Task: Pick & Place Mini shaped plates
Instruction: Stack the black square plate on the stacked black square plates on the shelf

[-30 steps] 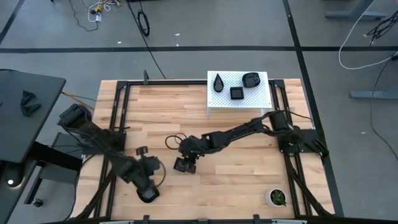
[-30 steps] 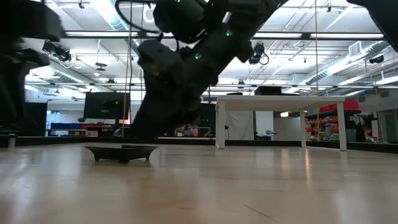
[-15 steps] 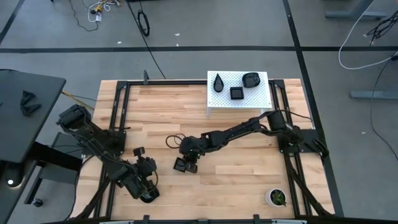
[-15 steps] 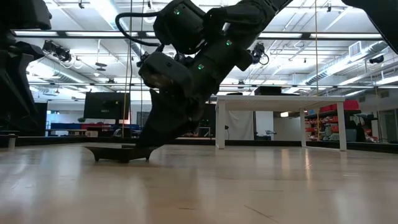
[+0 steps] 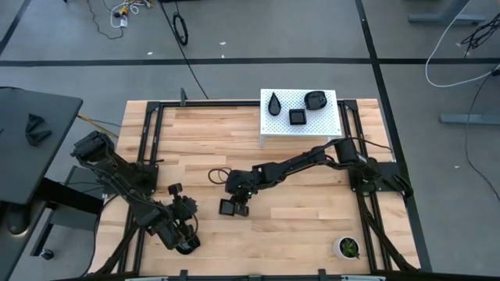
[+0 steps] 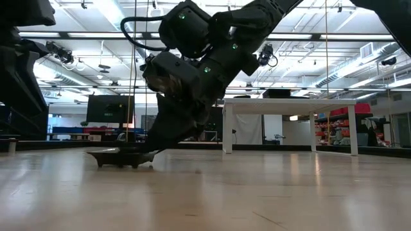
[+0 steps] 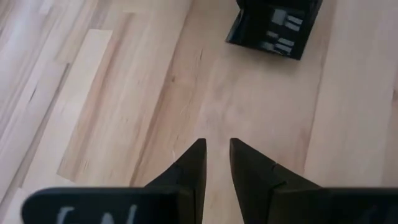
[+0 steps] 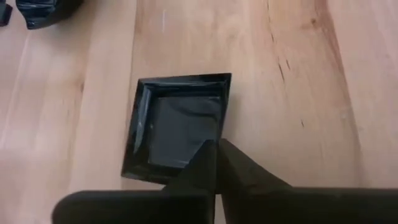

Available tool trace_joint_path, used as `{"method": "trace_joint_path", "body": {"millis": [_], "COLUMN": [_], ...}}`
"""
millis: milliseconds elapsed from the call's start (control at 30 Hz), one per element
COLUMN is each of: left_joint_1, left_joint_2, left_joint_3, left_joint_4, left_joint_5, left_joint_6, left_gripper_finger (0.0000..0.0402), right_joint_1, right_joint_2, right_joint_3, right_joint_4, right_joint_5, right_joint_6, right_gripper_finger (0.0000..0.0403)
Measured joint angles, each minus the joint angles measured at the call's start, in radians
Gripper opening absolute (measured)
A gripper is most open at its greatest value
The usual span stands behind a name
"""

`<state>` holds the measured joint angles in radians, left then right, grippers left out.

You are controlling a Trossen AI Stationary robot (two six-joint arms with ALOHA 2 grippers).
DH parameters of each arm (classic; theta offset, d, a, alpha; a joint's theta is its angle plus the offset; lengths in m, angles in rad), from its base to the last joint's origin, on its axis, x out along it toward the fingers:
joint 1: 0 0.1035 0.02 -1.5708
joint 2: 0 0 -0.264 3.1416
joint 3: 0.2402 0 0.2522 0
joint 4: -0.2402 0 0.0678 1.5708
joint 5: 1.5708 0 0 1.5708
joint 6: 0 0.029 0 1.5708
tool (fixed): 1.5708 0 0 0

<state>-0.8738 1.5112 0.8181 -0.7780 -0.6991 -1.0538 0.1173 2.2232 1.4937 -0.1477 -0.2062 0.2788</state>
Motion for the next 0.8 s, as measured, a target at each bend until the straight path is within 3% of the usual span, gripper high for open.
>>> {"method": "trace_joint_path", "body": {"millis": [167, 367, 600, 800], "left_joint_1": [0.0, 0.0, 0.0, 0.0], "left_joint_2": [0.0, 0.0, 0.0, 0.0], "left_joint_3": [0.0, 0.0, 0.0, 0.0], "left_joint_4": [0.001, 0.007, 0.033, 0.059], "left_joint_5": [0.0, -0.001, -0.024, -0.084], "left_joint_6": [0.0, -0.007, -0.016, -0.009], "left_gripper_finger": [0.0076, 0.0076, 0.0076, 0.0076], "right_joint_1": [0.0, 0.001, -0.014, -0.11], "right_joint_2": [-0.06, -0.245, -0.557, -0.924], "right_joint_3": [0.0, 0.0, -0.041, -0.34], "right_joint_4": [-0.048, -0.169, -0.365, -0.323], "right_joint_5": [0.007, 0.029, 0.286, 0.488], "right_joint_6": [0.001, -0.049, -0.098, 0.123], "right_gripper_finger": [0.0003, 0.0003, 0.0003, 0.0003]}}
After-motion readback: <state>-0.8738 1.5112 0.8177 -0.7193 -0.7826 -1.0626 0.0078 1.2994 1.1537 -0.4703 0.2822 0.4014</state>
